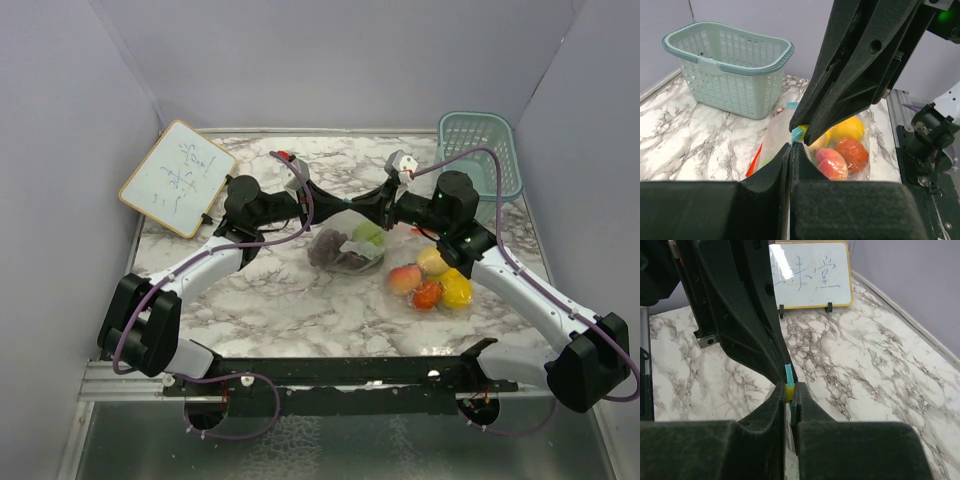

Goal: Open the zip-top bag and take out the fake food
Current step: Unzip the zipper food storage bag at the center of the board.

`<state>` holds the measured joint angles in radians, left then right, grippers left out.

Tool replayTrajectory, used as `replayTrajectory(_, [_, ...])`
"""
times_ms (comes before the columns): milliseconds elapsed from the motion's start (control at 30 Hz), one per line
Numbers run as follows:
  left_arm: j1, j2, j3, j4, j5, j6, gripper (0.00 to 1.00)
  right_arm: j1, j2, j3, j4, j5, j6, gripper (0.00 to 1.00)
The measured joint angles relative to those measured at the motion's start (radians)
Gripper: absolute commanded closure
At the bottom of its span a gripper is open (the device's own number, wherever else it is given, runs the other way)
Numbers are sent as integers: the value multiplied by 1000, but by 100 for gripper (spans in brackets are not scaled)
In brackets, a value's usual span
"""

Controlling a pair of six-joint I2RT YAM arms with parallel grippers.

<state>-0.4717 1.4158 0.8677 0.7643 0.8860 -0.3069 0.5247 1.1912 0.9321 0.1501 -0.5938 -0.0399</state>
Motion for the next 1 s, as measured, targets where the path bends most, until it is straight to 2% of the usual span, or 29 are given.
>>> replayTrajectory(533, [66, -62, -109, 121, -191, -169, 100, 6, 0, -7, -4, 40, -11, 98])
replayTrajectory(1000, [124, -63, -103, 96, -233, -212, 100, 10, -59, -59, -24, 103, -10, 98])
